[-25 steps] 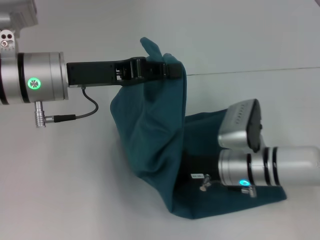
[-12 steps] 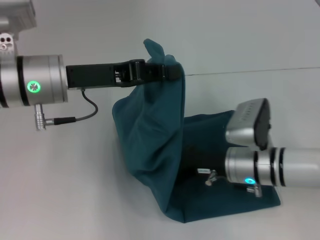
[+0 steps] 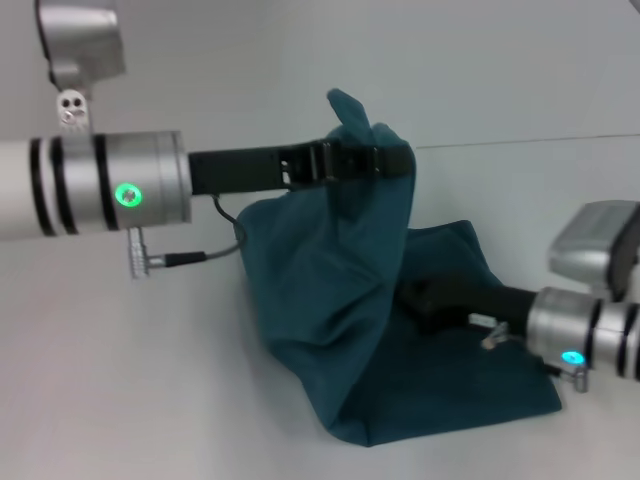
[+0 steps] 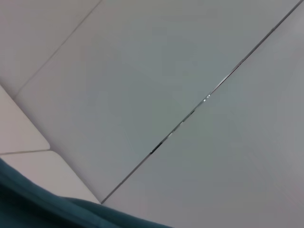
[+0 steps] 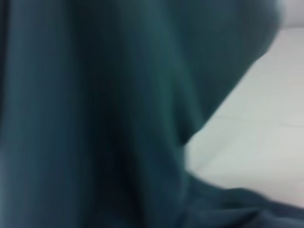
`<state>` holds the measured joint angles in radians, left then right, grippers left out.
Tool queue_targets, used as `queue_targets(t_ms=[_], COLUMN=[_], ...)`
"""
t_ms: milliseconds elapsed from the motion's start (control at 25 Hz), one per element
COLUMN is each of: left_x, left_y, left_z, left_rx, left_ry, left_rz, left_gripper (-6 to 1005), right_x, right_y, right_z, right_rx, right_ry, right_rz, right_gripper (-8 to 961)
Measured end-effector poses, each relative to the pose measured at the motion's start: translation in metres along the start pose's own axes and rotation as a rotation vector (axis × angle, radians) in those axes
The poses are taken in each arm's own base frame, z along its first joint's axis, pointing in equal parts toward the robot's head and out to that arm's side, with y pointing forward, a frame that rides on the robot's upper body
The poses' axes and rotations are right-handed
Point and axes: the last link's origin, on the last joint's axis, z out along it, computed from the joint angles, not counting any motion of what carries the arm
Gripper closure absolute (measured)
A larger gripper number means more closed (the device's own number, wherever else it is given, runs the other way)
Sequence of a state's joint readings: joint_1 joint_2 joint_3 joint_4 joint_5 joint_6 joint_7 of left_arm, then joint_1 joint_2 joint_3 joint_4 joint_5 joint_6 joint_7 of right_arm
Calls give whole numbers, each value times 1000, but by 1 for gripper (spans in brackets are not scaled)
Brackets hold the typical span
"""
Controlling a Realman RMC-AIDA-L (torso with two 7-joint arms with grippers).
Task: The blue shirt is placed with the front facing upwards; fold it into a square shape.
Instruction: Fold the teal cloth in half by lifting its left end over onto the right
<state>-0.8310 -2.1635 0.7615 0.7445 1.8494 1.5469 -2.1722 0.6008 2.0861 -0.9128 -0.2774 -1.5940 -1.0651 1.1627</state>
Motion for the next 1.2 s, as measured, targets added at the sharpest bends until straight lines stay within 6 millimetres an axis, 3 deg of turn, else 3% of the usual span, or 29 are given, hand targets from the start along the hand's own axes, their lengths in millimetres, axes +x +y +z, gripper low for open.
queue_targets(t_ms=[440,920,1200], left_x=[-17,-17,-27], left_y=[-5,-5,-14], left_z=[29,44,58], left_rx=[-47,-34,-2], left_ry=[-19,-19,22], left_rz=[-21,-16,-45], left_gripper=[968,968,967], right_x=[4,7,7], right_y=[-27,-28,-32], right_z=[-45,-50,-54], right_rx=[135,141,147], right_ry=[-114,-116,-112], right_rz=[80,89,115], right_gripper=[942,941,941])
